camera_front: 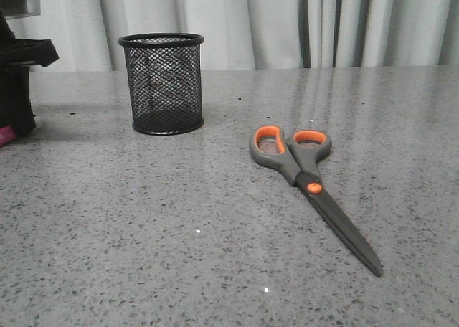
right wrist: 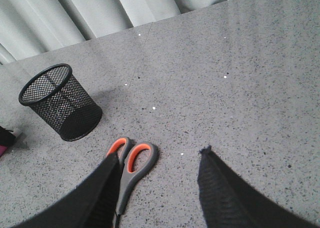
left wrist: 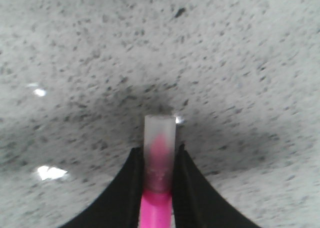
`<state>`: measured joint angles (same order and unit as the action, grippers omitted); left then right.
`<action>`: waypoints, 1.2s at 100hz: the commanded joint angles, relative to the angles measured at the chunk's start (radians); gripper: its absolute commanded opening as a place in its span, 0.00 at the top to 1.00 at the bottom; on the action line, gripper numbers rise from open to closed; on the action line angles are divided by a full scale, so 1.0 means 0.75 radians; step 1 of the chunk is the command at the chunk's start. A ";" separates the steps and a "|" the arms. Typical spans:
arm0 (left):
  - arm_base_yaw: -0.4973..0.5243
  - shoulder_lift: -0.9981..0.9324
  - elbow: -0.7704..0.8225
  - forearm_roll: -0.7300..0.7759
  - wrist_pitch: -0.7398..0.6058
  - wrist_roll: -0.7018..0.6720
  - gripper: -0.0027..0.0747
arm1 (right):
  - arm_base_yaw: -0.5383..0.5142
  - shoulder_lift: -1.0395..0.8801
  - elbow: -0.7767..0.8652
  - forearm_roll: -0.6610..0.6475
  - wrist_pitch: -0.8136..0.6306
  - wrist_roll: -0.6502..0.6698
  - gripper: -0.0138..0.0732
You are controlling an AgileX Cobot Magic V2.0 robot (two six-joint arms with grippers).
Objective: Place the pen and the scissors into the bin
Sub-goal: 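Close the left gripper on the pink marker's cap end and lift, then carry the marker over the mesh cup and lower it in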
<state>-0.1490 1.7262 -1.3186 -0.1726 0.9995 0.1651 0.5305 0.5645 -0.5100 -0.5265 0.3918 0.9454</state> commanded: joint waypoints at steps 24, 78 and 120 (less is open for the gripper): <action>-0.035 -0.432 -0.007 -0.672 -0.606 0.387 0.99 | -0.001 0.012 -0.049 -0.024 -0.080 -0.016 0.47; -0.201 -0.389 0.028 -2.036 -0.537 1.787 0.99 | -0.001 0.012 -0.049 -0.022 -0.082 -0.016 0.47; -0.201 -0.108 0.028 -2.051 -0.497 1.905 0.99 | -0.001 0.012 -0.049 -0.022 -0.018 -0.016 0.48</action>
<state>-0.2936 1.6587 -1.2713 -1.6668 0.5854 1.5787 0.5305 0.5645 -0.5100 -0.5265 0.4270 0.9454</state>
